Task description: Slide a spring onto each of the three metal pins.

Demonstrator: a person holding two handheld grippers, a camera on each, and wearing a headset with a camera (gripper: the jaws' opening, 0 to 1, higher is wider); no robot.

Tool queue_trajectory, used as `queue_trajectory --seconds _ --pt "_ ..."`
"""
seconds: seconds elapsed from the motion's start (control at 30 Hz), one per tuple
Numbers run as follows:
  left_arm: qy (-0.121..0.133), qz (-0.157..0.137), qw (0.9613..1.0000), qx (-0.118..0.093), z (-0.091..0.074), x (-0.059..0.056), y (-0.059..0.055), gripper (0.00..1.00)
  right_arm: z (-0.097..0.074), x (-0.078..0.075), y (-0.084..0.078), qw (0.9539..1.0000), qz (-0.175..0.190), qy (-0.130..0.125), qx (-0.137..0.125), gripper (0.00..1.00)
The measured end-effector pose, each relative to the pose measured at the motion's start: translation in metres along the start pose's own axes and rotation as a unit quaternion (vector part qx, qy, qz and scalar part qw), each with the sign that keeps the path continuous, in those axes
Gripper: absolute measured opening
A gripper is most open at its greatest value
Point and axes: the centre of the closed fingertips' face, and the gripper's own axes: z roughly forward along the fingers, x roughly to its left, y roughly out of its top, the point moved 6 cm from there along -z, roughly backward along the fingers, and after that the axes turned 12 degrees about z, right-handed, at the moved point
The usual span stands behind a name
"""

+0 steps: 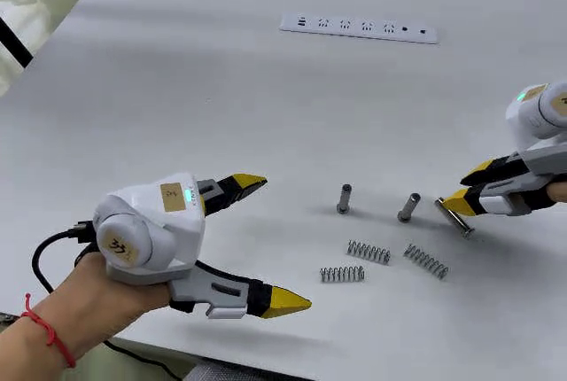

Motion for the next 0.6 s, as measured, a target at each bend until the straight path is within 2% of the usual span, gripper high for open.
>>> queue_trajectory --seconds 0.23,0.6 --pt "0.002 -0.004 1.0 -0.002 0.001 0.001 -0.002 0.95 0.009 0.003 -0.005 0.9997 0.017 -0.004 0.018 0.23" --pt "0.005 -0.011 0.9999 -0.004 0.0 0.002 -0.005 0.95 0.024 -0.001 -0.007 0.9985 0.039 -0.003 0.038 0.18"
